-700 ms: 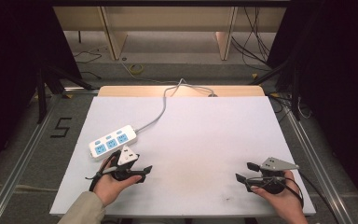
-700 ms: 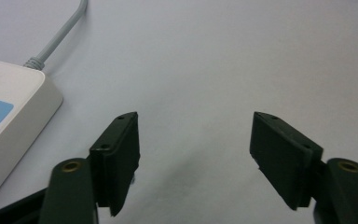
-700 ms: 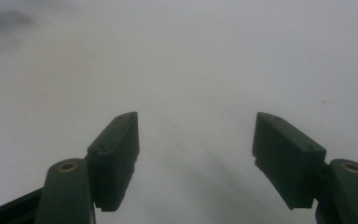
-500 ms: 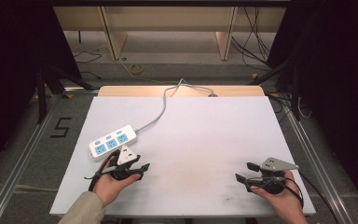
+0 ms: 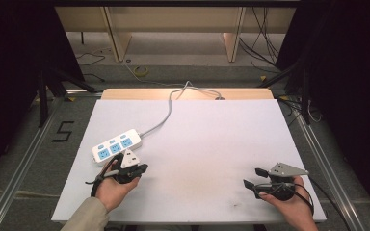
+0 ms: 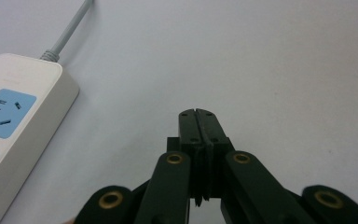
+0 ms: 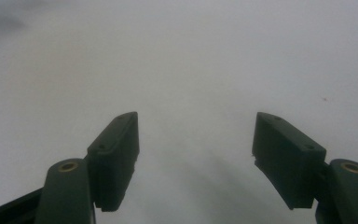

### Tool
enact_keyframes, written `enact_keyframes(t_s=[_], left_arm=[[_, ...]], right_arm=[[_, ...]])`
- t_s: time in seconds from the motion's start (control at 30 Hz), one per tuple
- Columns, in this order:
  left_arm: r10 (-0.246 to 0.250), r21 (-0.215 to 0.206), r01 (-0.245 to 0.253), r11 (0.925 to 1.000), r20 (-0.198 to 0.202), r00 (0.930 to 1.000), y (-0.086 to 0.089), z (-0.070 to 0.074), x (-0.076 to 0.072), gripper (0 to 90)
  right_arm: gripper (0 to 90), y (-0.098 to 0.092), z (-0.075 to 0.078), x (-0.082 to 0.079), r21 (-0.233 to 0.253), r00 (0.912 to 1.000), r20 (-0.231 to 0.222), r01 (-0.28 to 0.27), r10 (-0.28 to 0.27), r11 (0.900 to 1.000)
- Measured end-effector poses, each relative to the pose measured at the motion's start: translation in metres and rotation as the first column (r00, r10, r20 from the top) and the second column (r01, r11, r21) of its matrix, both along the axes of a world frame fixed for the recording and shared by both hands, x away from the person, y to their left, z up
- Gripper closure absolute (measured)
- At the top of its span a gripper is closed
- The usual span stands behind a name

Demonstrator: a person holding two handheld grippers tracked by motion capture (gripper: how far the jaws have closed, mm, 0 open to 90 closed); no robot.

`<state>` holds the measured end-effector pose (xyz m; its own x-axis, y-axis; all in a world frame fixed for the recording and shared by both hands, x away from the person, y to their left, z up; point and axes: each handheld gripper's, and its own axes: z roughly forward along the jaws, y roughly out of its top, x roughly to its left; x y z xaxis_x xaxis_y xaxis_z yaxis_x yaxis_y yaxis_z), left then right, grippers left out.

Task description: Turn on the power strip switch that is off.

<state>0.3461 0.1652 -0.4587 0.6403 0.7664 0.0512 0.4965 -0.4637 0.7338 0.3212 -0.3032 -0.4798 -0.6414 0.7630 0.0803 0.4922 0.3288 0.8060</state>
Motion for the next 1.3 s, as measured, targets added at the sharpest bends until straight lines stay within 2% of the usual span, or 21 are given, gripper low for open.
enact_keyframes(t_s=[0.17, 0.47, 0.9, 1.3], left_arm=[[0.020, -0.005, -0.020, 0.9998, -0.023, 0.9995, 0.002, 0.003, 0.002, 89.7], [0.041, -0.005, -0.041, 0.9991, -0.033, 0.9986, 0.004, 0.007, 0.005, 89.8], [0.077, 0.041, -0.075, 0.9963, -0.041, 0.9962, 0.010, 0.012, 0.008, 89.7], [0.085, 0.082, -0.078, 0.9936, -0.084, 0.9928, 0.012, 0.015, 0.014, 89.7]], right_arm=[[32.6, 0.000, 0.000, 0.000, 0.000, 1.0000, 0.002, 0.000, 0.000, 1.000], [32.6, 0.001, 0.000, 0.000, -0.004, 1.0000, 0.002, -0.003, 0.003, 1.000], [32.6, 0.001, 0.000, 0.000, -0.004, 1.0000, 0.001, -0.002, 0.002, 1.000], [32.6, 0.001, 0.000, 0.000, -0.006, 1.0000, 0.002, -0.003, 0.003, 1.000]])
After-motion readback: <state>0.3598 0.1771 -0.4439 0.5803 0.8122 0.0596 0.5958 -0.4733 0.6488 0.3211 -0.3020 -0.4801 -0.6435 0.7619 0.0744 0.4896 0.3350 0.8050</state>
